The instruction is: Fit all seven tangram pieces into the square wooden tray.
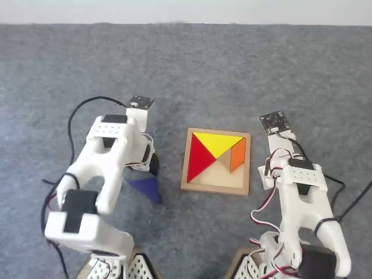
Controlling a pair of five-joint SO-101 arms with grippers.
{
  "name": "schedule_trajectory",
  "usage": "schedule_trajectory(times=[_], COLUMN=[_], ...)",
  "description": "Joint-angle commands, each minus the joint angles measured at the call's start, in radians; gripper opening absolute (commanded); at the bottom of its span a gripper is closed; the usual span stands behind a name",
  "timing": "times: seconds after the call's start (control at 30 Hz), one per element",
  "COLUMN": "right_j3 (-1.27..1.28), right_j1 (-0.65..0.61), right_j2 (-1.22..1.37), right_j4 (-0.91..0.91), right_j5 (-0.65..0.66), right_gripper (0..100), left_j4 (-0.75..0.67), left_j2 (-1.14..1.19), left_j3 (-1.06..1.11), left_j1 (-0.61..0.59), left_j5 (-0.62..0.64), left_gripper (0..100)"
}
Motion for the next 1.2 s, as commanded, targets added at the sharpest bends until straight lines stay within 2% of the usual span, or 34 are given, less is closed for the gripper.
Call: schedule_trajectory(times=[0.0,0.4,0.63,1.17], right_j3=[-0.052,-0.052,-0.052,-0.052], right_j1=[0.005,0.005,0.005,0.005], right_j2=[0.012,0.012,0.013,0.013], right_j4=[-0.013,-0.013,-0.013,-0.013], right_j5=[0.006,0.008,0.008,0.008], right_gripper=[0.8,0.8,0.8,0.8], left_j4=[-0.015,-0.017,-0.009,-0.009], left_j2=[0.052,0.083,0.084,0.074], left_j3=[-0.061,-0.096,-0.16,-0.136], left_j1=[0.008,0.009,0.034,0.109], left_j5=[0.006,0.011,0.086,0.052], left_gripper=[24,24,24,10])
